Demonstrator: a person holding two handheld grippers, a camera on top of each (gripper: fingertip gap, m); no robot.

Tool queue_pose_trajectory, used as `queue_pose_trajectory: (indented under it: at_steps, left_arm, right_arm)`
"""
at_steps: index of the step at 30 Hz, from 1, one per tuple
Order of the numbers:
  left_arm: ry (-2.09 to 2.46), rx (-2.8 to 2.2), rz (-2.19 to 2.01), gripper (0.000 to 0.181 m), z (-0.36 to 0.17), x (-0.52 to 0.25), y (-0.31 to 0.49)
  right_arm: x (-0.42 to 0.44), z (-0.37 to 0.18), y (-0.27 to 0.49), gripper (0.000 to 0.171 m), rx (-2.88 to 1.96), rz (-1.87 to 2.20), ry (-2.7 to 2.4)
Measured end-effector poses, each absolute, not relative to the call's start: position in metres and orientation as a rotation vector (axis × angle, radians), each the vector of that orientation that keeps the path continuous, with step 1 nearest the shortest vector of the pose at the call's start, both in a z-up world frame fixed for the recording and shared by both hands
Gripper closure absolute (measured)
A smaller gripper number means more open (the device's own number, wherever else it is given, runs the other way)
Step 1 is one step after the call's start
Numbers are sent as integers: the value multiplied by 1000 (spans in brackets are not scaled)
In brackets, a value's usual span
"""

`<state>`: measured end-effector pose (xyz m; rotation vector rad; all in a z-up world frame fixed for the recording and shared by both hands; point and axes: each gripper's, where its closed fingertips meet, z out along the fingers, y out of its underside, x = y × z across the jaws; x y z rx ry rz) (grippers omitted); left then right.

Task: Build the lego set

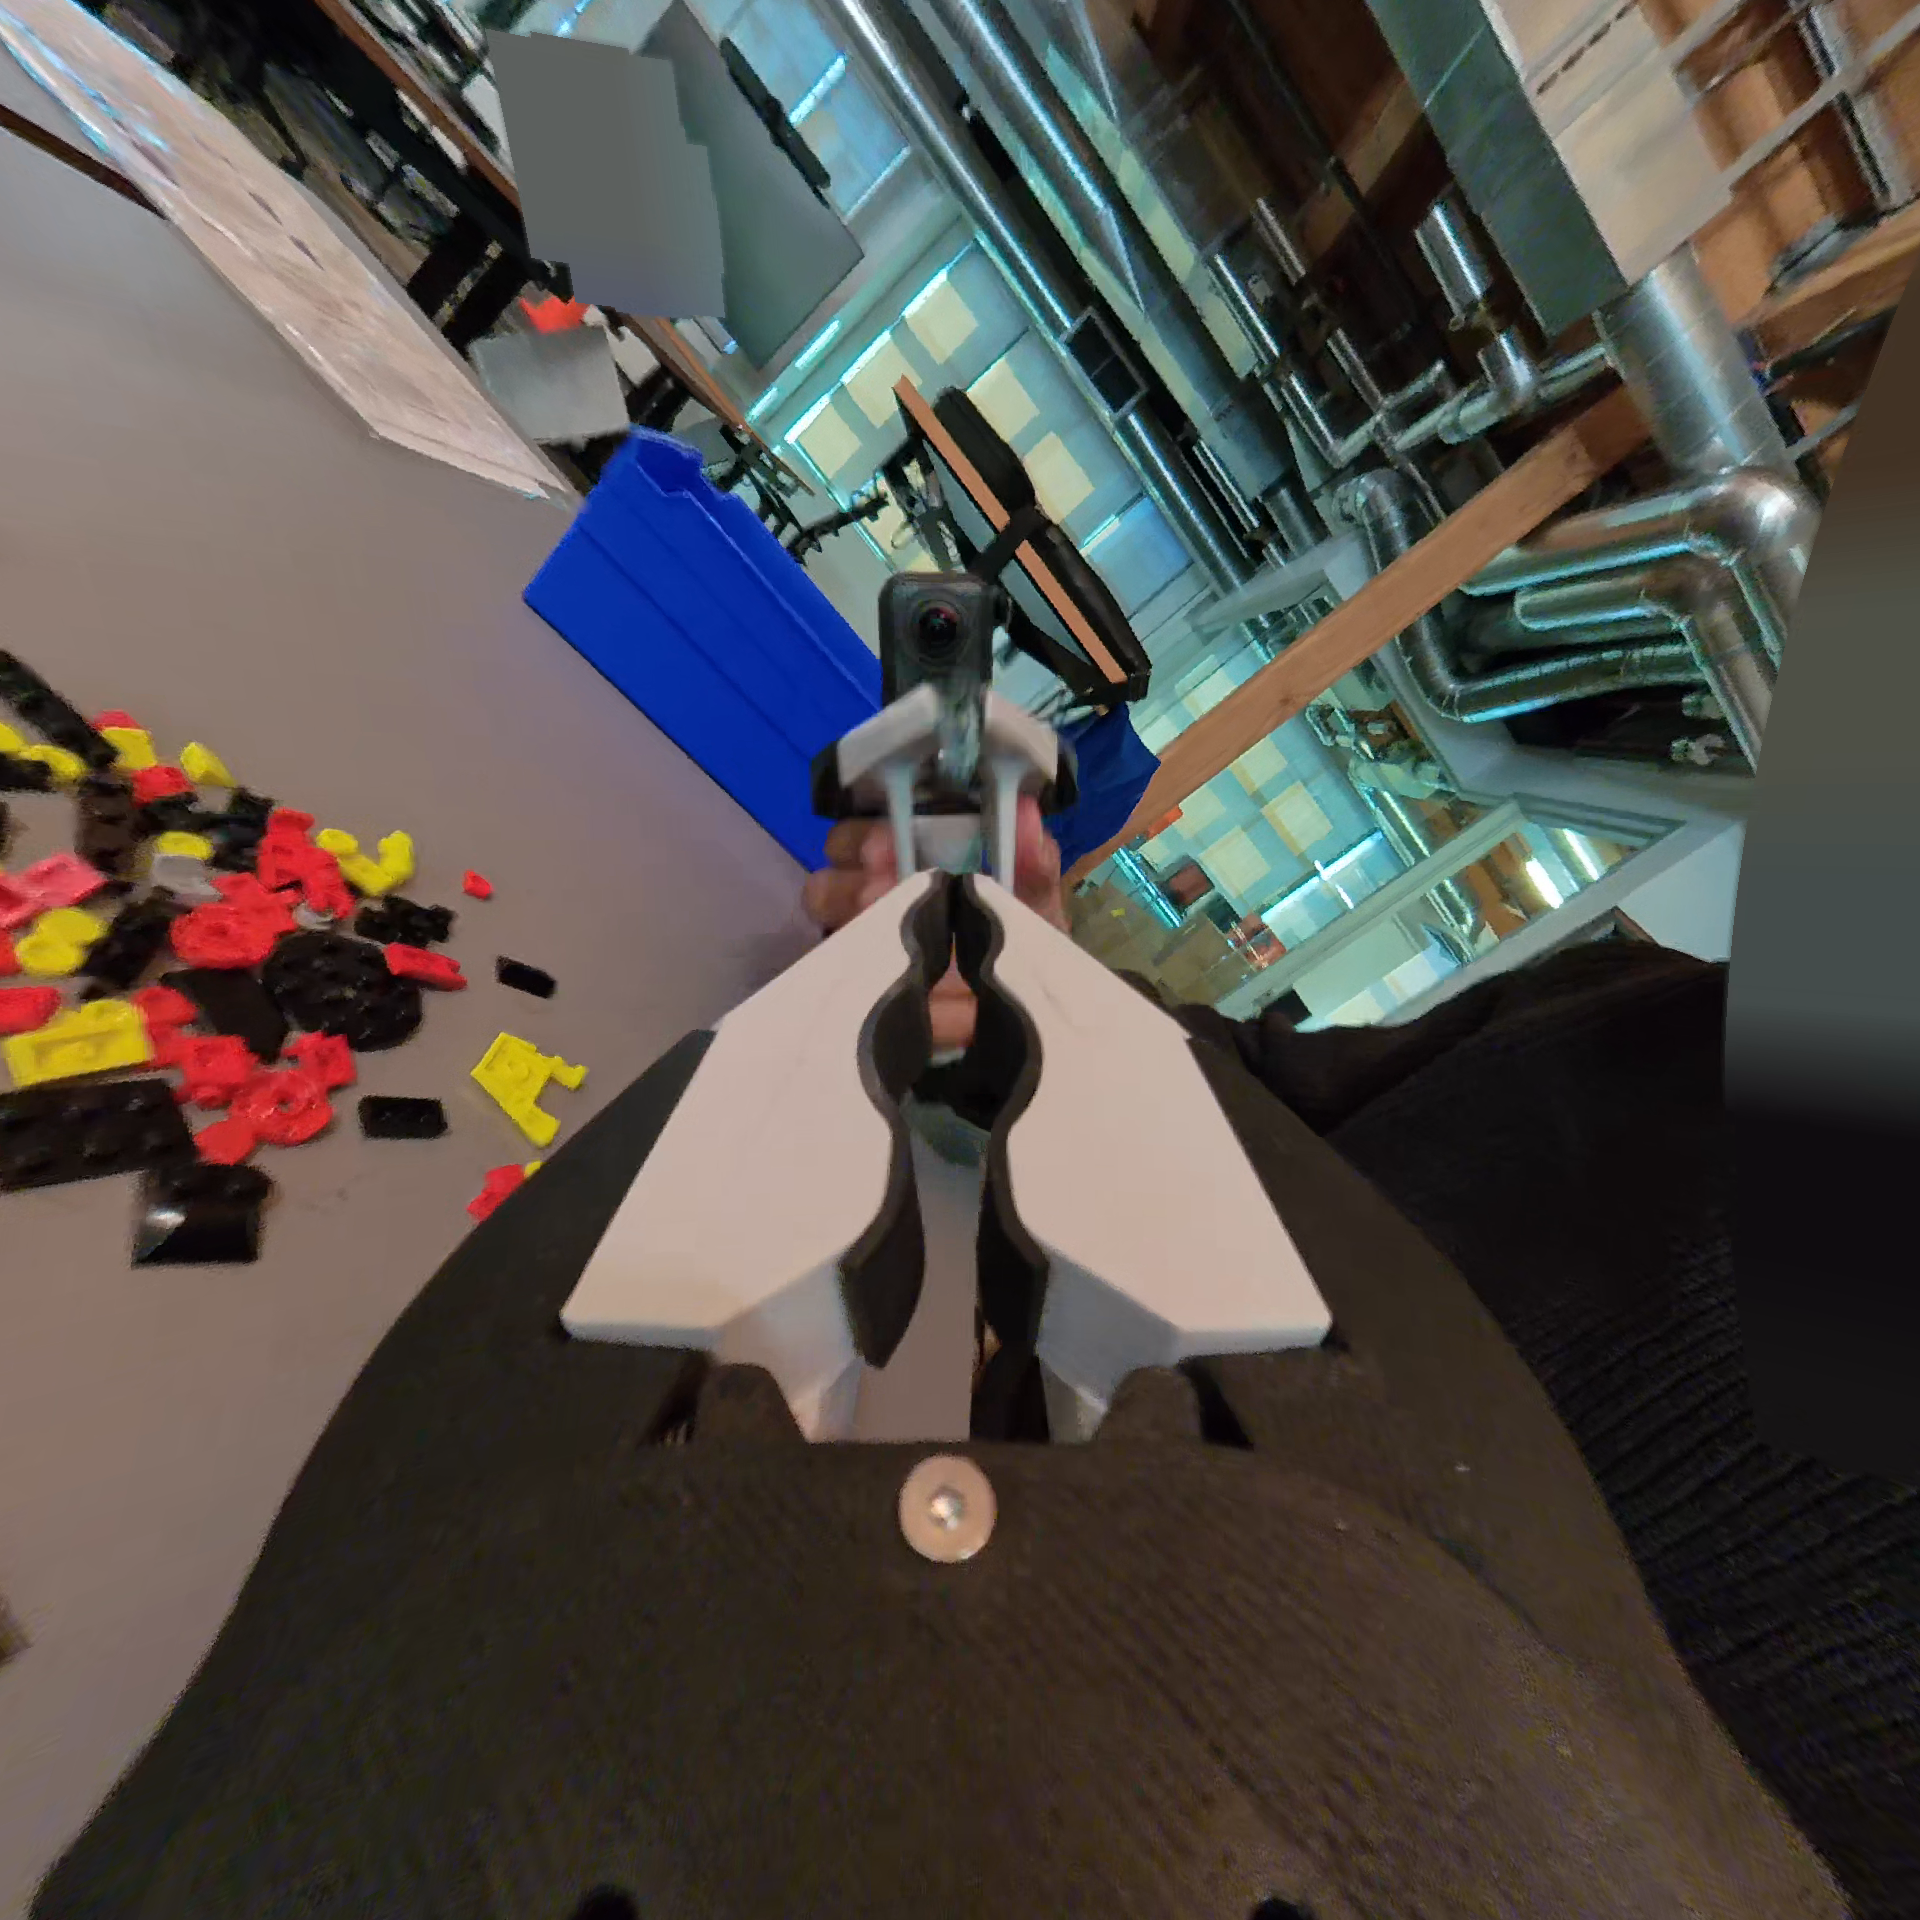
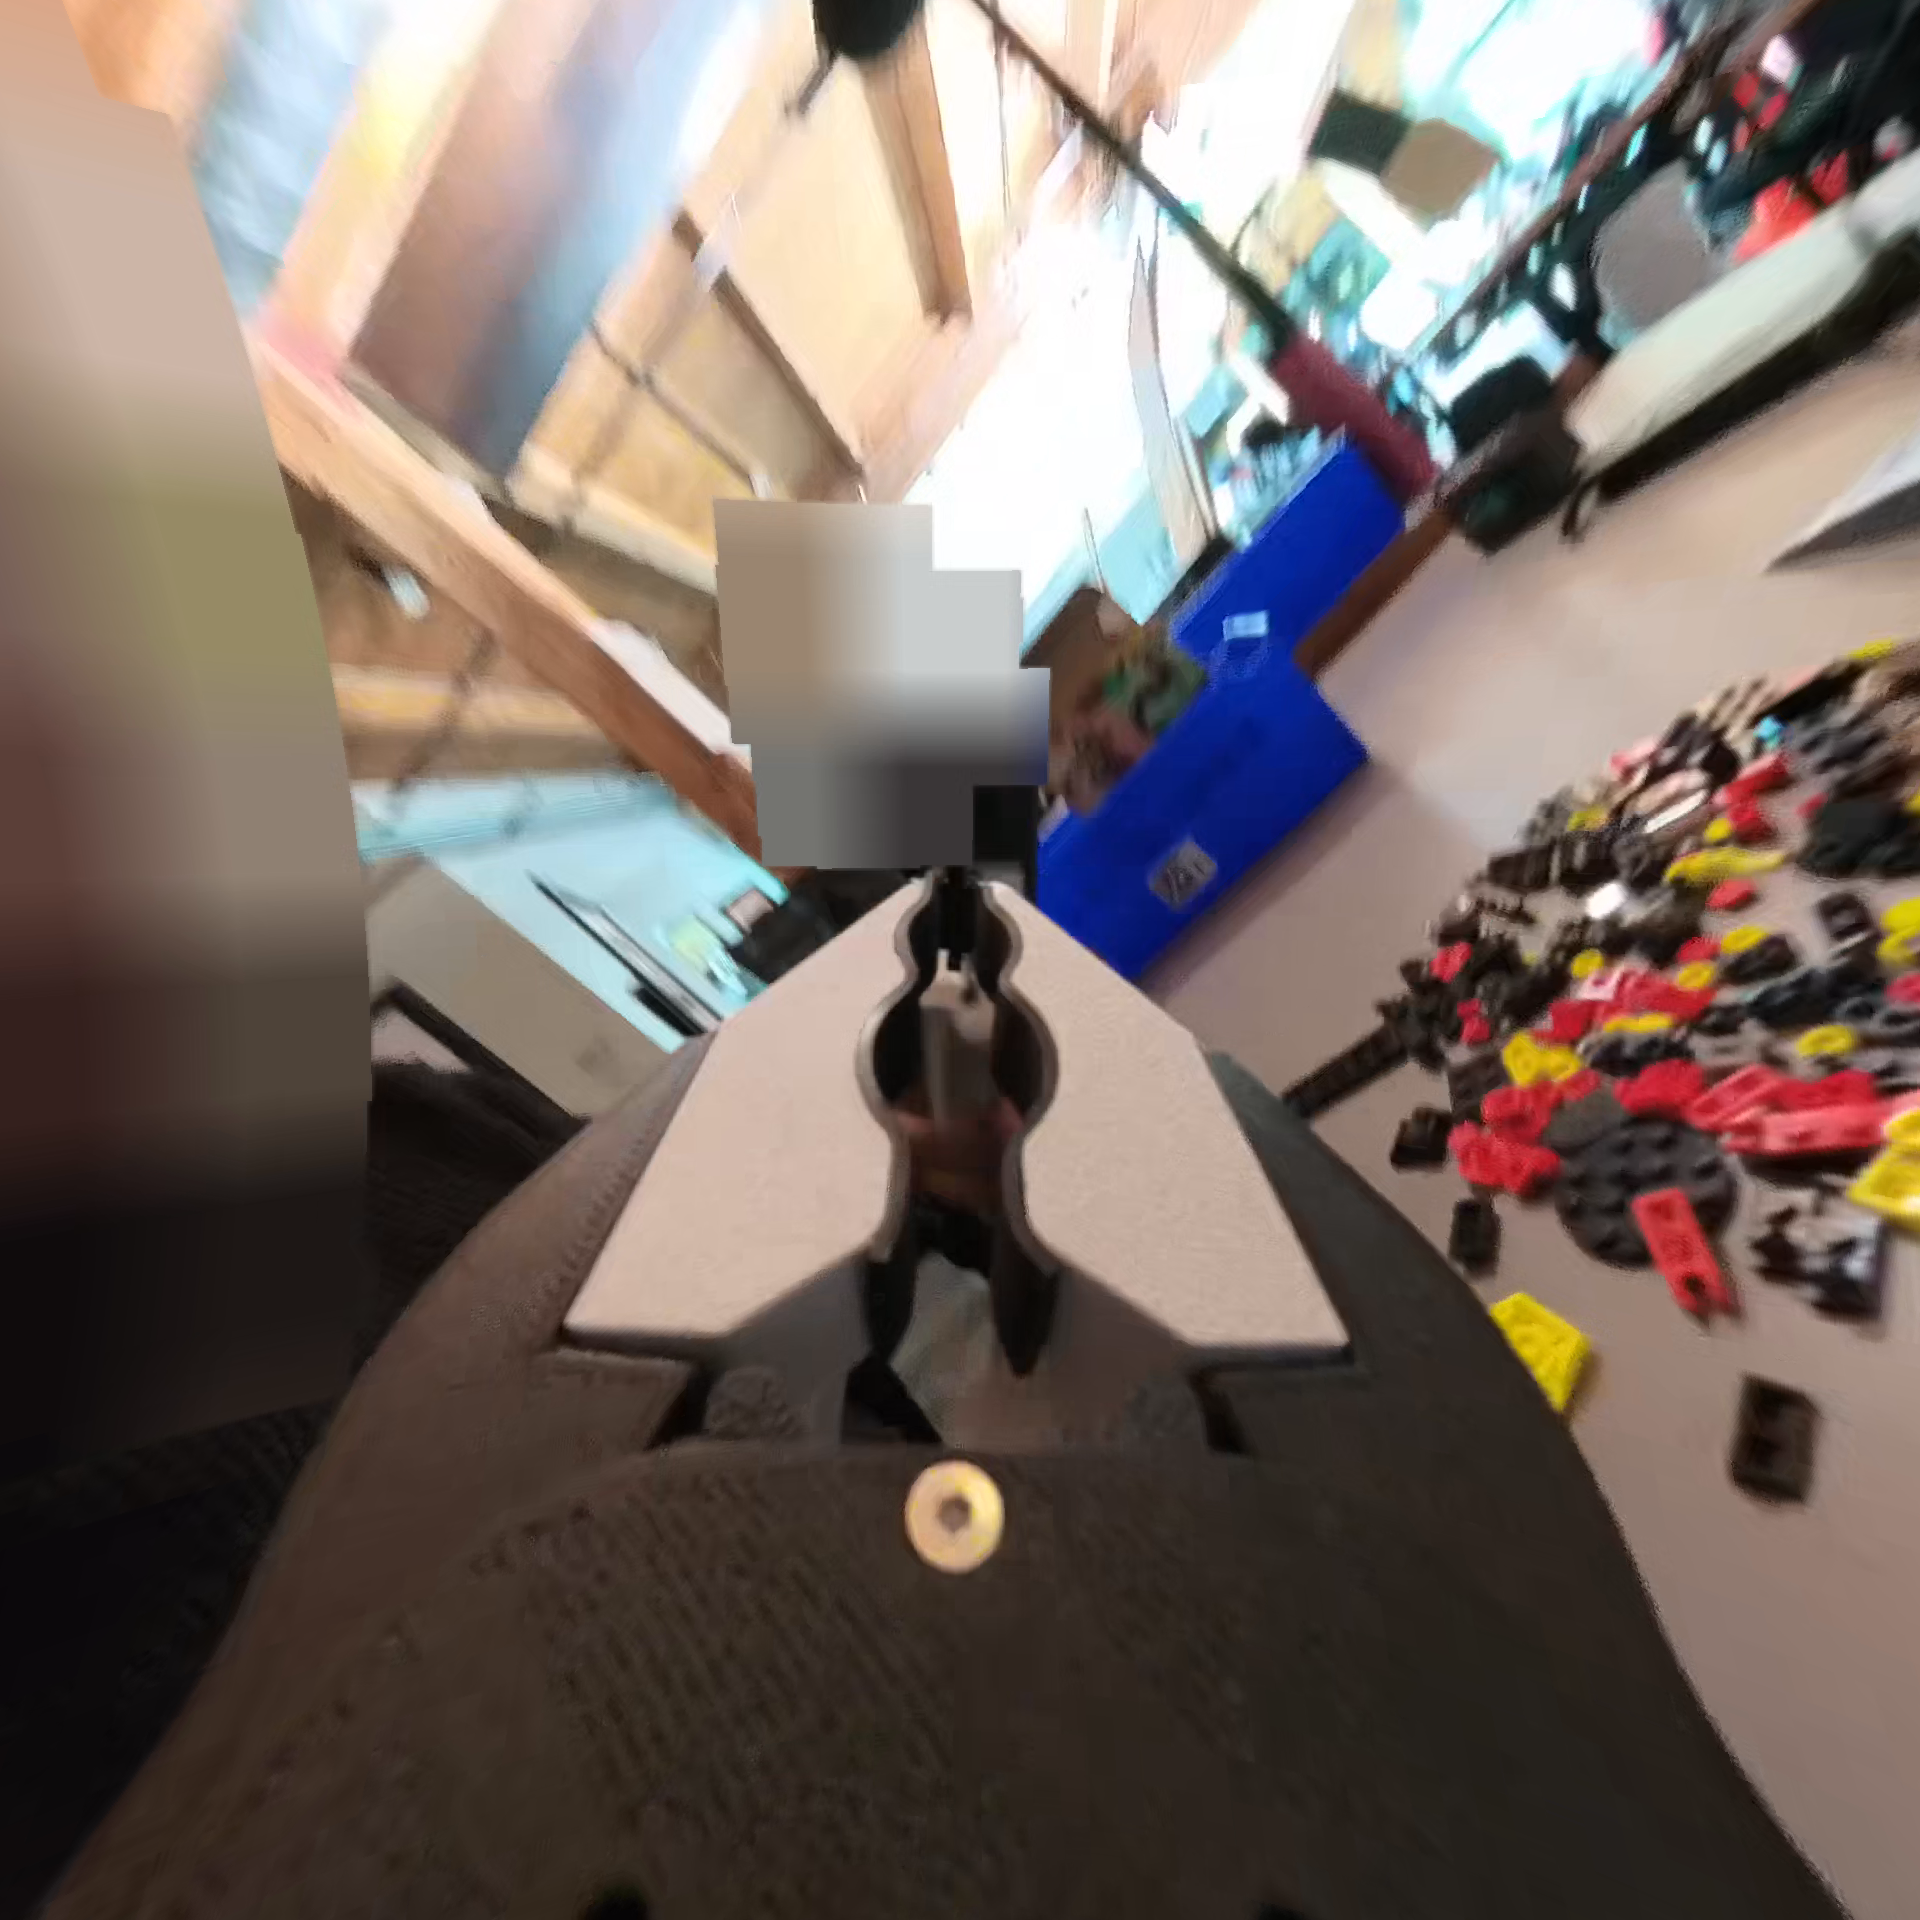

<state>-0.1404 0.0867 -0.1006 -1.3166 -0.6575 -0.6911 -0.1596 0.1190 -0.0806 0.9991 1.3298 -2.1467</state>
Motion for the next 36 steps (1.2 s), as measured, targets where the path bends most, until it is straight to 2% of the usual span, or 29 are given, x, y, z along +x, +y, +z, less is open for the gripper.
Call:
queue_pose_trajectory:
  at_steps: [4, 7, 9, 10, 14, 17, 20, 24, 26, 32, 36]
  left_arm:
    - [-686, -1270, -638, 181, -98, -161, 74]
    - [-628, -1383, -627, 181, -113, -149, 86]
    - [-572, -1420, -676, 164, -114, -134, 92]
    - [-549, -1441, -682, 162, -114, -128, 94]
    - [-505, -1483, -670, 165, -116, -120, 96]
    - [-515, -1471, -687, 177, -115, -121, 96]
    - [-512, -1470, -713, 177, -115, -119, 96]
    - [-516, -1471, -739, 168, -117, -118, 97]
    - [-505, -1458, -757, 177, -115, -116, 97]
    - [-533, -1460, -730, 178, -118, -123, 96]
    - [-563, -1442, -730, 178, -118, -128, 95]
  right_arm:
    - [-171, -84, 157, 169, 1067, -2211, 1422]
    - [-156, -94, 127, 167, 988, -2080, 1538]
    - [-143, -107, 106, 168, 923, -1984, 1664]
    - [-137, -109, 99, 167, 898, -1949, 1667]
    - [-130, -112, 92, 167, 890, -1898, 1620]
    - [-130, -111, 93, 167, 880, -1886, 1593]
    - [-128, -111, 92, 167, 872, -1877, 1583]
    - [-124, -111, 90, 168, 842, -1852, 1573]
    - [-125, -112, 90, 168, 849, -1851, 1562]
    - [-129, -113, 91, 169, 855, -1909, 1621]
    - [-133, -114, 93, 162, 863, -1955, 1691]
